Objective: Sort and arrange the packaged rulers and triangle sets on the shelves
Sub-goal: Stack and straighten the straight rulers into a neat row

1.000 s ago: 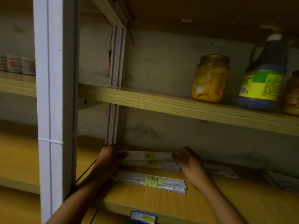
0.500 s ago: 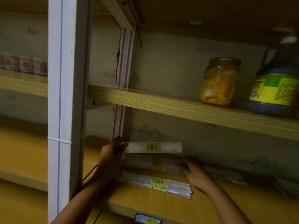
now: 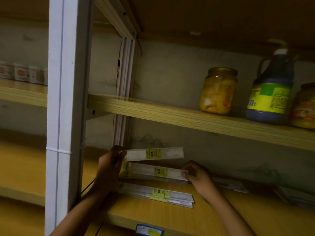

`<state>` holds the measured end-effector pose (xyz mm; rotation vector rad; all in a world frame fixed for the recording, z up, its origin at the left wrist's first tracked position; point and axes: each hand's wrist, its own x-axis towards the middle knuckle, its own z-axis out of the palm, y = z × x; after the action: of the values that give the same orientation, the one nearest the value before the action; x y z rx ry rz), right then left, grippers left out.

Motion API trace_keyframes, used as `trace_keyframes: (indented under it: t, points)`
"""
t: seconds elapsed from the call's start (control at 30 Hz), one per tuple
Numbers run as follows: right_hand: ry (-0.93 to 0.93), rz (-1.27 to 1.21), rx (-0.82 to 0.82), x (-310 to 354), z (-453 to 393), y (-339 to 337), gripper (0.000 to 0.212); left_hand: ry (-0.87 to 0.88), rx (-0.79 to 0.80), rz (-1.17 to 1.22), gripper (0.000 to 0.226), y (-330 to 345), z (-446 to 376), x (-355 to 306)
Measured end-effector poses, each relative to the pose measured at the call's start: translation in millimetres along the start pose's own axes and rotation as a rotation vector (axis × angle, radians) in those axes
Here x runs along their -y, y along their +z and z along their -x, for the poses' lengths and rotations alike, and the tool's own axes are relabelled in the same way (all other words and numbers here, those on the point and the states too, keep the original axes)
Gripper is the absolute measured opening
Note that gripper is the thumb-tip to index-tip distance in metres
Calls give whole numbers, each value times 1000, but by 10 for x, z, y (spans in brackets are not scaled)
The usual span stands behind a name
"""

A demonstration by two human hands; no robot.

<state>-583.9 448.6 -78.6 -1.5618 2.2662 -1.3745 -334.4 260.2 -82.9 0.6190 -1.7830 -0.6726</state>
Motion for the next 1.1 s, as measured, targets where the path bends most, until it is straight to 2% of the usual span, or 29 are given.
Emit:
trace_keyframes:
  t: [0.2,0.4,0.53,0.73,0.87,1.1]
  points:
    - [59,-154,-81,125,102,-103,6,34,-26,49,10,-42,34,-72]
    - [82,-197,-95,210,214,-220,8,57,-66,183,17,-66,32,-198]
    - [82,-225,-49,292,333,-238,12,13,-56,166,10,-141,33,-375]
    - [91,-227,62,388,503,-158,13,-85,63,170,11,-249,92,-516]
    - [81,-157,116,373,559,-130,13,-106,92,98,13,-283,125,-497]
    - [52,109,176,220,571,-79,10,-162,112,66,12,-287,147,-452]
